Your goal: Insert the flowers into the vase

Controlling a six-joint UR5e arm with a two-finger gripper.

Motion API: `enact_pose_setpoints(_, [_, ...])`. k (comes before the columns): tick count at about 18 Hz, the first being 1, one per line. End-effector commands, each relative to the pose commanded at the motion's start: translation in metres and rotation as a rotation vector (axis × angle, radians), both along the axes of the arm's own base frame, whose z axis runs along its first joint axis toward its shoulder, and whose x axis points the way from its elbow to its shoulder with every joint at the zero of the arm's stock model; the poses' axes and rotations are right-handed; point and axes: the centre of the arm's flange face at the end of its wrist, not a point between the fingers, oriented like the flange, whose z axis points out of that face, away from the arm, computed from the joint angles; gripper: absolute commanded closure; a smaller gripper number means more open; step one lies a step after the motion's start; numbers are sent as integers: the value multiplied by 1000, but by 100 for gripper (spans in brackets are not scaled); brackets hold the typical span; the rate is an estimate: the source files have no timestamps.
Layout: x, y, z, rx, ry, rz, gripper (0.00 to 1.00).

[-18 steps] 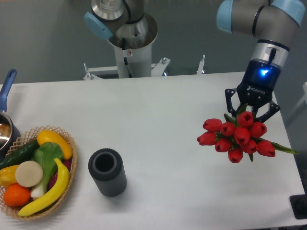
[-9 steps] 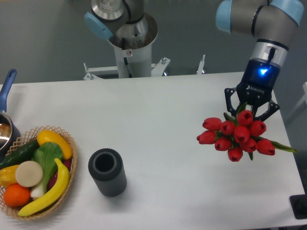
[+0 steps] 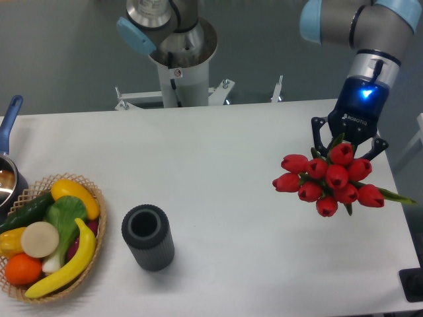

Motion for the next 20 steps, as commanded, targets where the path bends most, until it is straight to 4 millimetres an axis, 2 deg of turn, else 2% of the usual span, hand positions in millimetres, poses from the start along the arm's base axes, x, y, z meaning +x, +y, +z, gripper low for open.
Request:
enact_pose_setpoints(3, [6, 8, 4, 70, -12, -39, 68])
enact_pose_setpoints(5, [15, 21, 9, 125, -18, -85, 68])
enact_pose_setpoints(9, [32, 42, -3, 296, -12, -209, 67])
enact_pose_setpoints(13, [63, 66, -20, 388, -22, -299, 67])
enact_pose_setpoints(17, [105, 105, -14, 444, -49, -398, 67])
enact_pose_setpoints(20, [124, 117, -9, 482, -70, -438, 67])
